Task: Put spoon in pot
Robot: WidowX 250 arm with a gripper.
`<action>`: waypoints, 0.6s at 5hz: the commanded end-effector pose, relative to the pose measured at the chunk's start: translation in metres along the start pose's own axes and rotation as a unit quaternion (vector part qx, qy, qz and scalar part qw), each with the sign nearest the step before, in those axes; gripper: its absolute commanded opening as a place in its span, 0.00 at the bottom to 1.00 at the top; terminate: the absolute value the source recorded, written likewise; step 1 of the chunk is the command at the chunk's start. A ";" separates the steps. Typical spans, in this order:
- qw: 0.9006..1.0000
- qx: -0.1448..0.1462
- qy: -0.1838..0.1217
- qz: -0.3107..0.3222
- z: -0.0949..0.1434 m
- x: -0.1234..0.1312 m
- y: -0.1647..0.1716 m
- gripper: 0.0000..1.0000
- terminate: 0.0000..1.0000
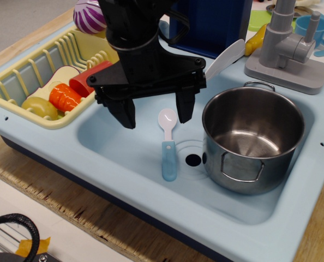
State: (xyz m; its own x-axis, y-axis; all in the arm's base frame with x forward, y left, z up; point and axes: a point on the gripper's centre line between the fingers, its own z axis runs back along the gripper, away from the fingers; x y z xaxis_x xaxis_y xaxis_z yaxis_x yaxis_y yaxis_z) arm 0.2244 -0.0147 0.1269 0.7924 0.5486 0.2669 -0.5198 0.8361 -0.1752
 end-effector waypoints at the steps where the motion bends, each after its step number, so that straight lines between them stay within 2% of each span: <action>1: 1.000 0.000 0.000 0.000 0.000 0.000 0.000 1.00 0.00; 3: 0.999 -0.014 0.015 0.027 -0.019 0.000 0.009 1.00 0.00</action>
State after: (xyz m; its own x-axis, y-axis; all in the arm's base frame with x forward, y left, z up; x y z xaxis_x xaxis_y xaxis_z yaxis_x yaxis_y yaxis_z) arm 0.2255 -0.0090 0.0996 0.7770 0.5952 0.2049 -0.5592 0.8021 -0.2095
